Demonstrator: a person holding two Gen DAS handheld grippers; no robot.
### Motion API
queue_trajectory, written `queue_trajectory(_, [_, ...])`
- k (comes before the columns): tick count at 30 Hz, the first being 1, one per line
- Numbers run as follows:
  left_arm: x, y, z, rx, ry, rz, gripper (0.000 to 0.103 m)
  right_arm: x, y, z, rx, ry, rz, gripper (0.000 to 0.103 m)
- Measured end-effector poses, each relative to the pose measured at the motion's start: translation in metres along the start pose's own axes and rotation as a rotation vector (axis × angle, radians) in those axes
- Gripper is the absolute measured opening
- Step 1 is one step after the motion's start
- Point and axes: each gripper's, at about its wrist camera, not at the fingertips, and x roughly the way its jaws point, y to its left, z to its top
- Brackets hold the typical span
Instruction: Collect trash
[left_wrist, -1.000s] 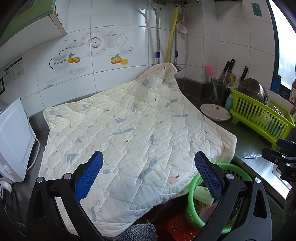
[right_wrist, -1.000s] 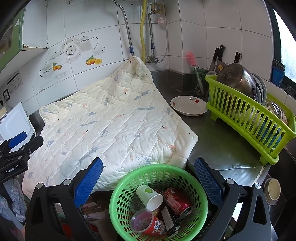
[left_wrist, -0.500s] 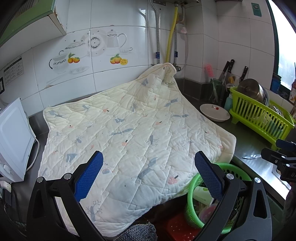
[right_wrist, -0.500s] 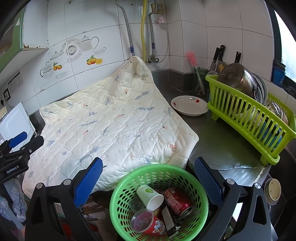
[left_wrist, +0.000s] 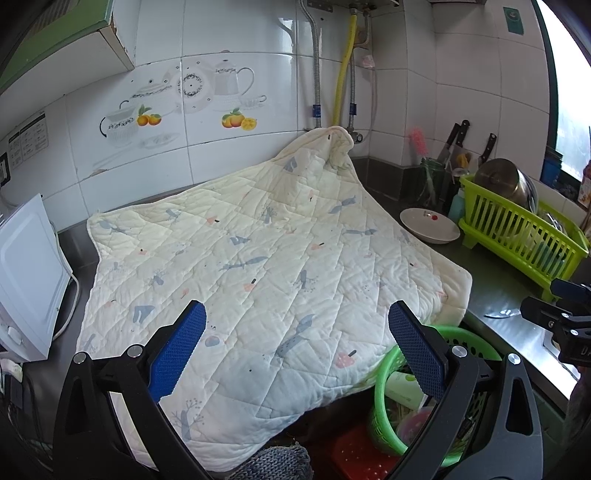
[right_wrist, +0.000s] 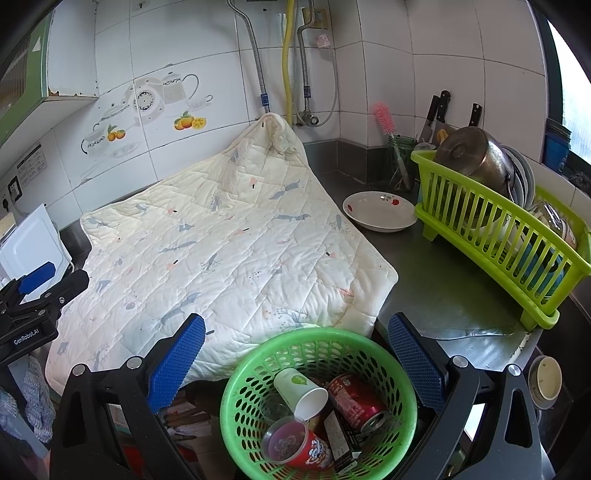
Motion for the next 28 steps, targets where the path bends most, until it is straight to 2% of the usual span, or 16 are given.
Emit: queue_trajectory(28, [0.0006, 0.0033, -0.0003, -0.013, 0.006, -0.01, 0.097, 0.0012, 0.0043, -0.0002, -0.004, 0.002, 0.01, 0.096])
